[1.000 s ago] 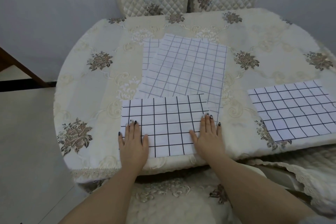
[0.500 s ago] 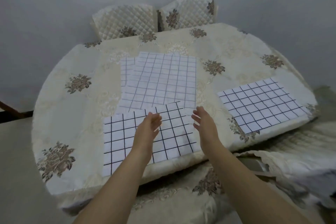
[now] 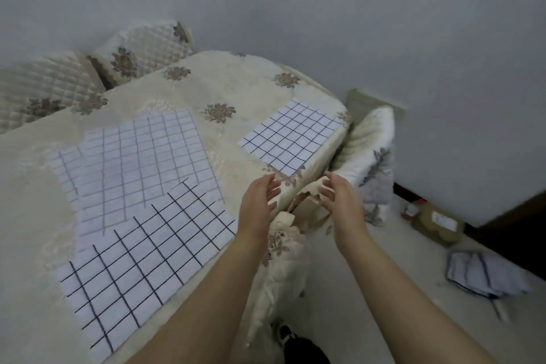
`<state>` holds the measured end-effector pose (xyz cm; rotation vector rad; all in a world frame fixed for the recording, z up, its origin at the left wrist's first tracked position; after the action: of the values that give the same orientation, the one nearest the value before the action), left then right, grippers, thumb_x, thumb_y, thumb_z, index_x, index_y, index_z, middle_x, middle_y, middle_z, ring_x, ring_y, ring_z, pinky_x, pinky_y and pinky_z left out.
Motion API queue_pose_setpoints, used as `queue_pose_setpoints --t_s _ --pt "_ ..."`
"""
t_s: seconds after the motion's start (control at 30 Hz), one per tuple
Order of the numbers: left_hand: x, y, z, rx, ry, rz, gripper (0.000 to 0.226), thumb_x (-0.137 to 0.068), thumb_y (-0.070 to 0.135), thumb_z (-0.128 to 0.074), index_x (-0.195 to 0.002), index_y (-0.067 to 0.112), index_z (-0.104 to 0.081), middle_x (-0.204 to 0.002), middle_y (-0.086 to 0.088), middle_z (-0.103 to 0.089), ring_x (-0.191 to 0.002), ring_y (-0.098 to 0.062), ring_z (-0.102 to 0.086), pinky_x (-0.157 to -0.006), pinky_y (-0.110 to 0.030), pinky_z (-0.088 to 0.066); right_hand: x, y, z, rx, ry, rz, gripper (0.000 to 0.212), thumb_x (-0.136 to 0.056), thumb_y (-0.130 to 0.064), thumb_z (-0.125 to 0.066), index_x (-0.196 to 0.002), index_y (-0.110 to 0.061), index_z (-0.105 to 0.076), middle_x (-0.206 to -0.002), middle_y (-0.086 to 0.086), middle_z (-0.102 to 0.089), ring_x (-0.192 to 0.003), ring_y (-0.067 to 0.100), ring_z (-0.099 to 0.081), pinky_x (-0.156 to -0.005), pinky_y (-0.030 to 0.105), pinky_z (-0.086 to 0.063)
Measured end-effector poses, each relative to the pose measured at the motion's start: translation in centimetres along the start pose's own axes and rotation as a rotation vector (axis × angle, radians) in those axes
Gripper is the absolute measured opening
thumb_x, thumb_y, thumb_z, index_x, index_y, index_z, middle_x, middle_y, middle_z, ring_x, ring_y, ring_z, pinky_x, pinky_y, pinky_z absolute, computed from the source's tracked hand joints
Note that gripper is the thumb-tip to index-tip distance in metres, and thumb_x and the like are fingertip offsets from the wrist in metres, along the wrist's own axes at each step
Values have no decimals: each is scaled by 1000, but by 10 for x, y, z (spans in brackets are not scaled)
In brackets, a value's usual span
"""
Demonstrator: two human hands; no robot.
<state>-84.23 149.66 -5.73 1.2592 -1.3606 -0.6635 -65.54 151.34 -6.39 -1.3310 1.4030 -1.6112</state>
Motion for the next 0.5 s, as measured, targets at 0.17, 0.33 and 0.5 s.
queue_pose_setpoints --t_s 0.17,0.33,0.5 --pt "19 -27 -69 -34 -159 61 20 -95 28 -50 -96 17 -66 -101 -3 -67 -96 -17 -63 -88 -32 -49 20 1 98 -24 218 8 25 -99 -29 -44 -111 -15 -60 -103 2 -62 -96 14 -61 -85 33 -49" --pt "35 -61 -131 -106 -307 106 21 -97 28 -46 -104 18 -63 -105 -2 -66 -107 -19 -60 -98 -36 -46 39 7 171 -36 367 13 20 -100 -30 -40 -105 -22 -58 -100 -8 -59 -100 13 -60 -88 35 -48" --pt "46 -85 -188 -205 -413 101 19 -96 29 -45 -94 25 -64 -106 1 -68 -107 -16 -61 -98 -38 -45 42 10 225 -54 467 -3 29 -99 -30 -41 -121 -15 -54 -112 0 -57 -105 16 -59 -89 36 -49"
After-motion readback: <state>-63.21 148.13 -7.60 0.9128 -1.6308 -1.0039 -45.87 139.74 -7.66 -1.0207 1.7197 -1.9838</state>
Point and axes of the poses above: each hand's wrist, its own x-axis away from the middle knuckle, its own z-axis out of the back of the hand, y = z × x, the point moved 10 cm from there along -x, towards the middle knuckle
